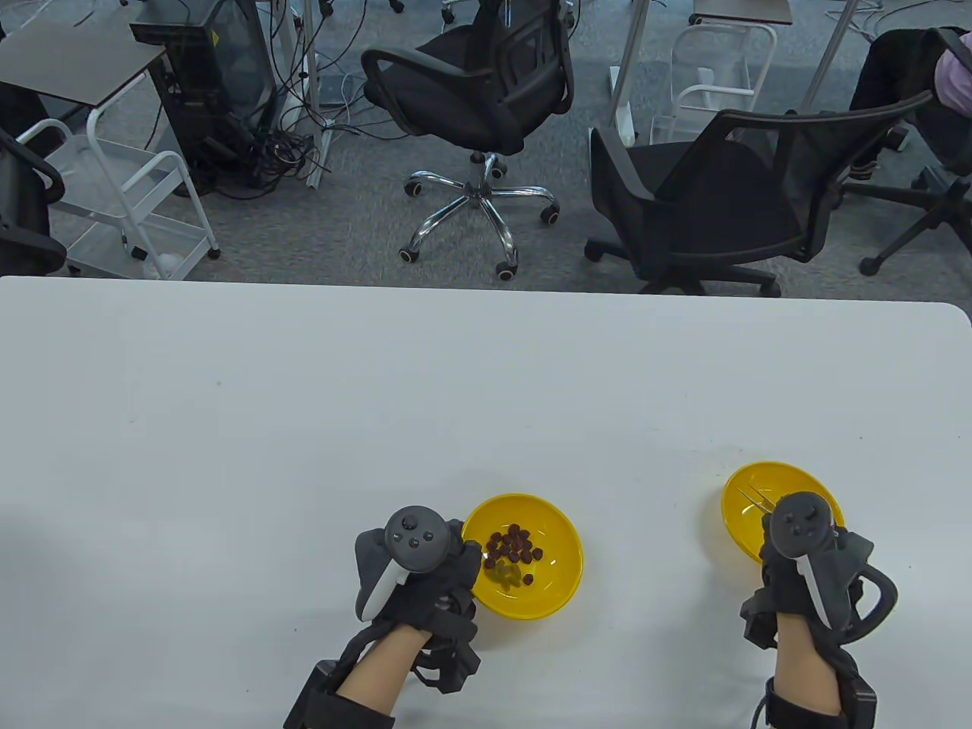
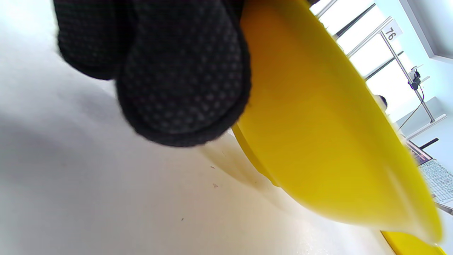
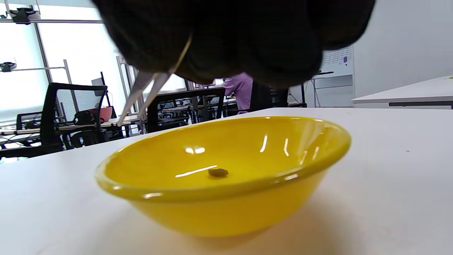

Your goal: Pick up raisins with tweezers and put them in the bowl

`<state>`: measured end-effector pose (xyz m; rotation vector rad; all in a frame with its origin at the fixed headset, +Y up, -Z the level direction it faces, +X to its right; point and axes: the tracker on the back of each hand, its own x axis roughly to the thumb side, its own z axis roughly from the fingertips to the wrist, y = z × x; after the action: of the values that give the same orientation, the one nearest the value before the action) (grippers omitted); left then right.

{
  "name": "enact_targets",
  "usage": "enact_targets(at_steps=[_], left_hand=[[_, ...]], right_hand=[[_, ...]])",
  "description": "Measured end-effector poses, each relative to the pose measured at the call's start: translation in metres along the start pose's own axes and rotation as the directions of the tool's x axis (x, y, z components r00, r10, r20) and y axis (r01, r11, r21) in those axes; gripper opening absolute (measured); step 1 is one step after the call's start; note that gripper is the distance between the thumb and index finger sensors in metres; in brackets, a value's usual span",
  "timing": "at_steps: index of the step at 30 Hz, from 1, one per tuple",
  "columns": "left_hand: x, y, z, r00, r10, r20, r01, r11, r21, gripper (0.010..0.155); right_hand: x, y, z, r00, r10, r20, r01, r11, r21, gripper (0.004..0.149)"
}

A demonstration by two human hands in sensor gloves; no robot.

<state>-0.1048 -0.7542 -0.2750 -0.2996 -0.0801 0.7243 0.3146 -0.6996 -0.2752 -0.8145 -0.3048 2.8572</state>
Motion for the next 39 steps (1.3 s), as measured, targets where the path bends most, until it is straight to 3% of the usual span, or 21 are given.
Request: enact_targets(at_steps=[10, 18, 26, 39], left_hand=[[0.000, 0.000, 0.000, 1.000, 0.001, 0.000, -0.001, 1.000, 0.001, 0.055], [0.000, -0.001, 0.000, 1.000, 0.000, 0.007, 0.000, 1.000, -0.001, 0.055], [0.003, -0.004, 0.001, 1.000, -0.004, 0.025, 0.004, 1.000, -0.008, 0.055], [0.005, -0.006, 0.001, 0.999, -0.005, 0.034, 0.005, 1.000, -0.010, 0.055]], right_hand=[[0.039, 0.007, 0.021, 0.967, -0.156, 0.200, 0.124, 0.979, 0.164, 0.048], [0.088, 0.011, 0.061, 0.828, -0.332, 0.452, 0.185, 0.922, 0.339, 0.049], [0.120, 0.018, 0.102, 0.738, -0.252, 0.626, 0.047, 0.944, 0.326, 0.048], [0.134, 0.030, 0.122, 0.694, -0.126, 0.709, -0.100, 0.958, 0.268, 0.048]])
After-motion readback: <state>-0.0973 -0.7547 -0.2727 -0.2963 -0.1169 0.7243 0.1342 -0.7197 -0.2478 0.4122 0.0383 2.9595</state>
